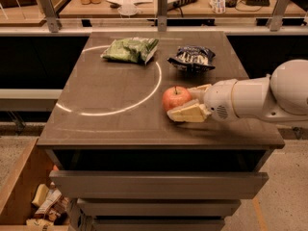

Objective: Move apple near green jalapeno chip bag

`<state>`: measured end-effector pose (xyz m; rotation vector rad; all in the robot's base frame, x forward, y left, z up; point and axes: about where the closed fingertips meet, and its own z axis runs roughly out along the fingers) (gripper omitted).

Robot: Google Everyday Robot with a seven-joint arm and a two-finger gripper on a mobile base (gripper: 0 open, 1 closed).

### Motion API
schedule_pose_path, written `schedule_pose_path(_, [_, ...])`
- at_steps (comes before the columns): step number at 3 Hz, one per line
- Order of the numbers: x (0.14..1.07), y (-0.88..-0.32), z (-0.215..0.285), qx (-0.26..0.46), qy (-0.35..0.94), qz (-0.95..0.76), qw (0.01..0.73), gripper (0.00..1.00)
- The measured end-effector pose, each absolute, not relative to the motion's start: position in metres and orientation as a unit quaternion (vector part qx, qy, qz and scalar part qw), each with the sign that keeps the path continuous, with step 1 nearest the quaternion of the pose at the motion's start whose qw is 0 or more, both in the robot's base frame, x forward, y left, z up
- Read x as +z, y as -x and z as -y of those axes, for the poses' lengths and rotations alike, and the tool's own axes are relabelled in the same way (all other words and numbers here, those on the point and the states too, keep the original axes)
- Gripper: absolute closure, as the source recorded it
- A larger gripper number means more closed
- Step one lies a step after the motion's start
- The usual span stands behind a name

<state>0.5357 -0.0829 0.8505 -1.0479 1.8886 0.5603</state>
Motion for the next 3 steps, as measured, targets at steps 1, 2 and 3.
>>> schedule_pose_path(1, [0.862,-0.541,0.078,0.209,0.413,-0.756,0.463,0.85])
schedule_pose_path(2, [0.891,-0.568,0.072,0.188,0.398,-0.741,0.508,1.00])
schedule_pose_path(3, [0.927,-0.610,0.070,0.163,0.388,-0.725,0.545,1.00])
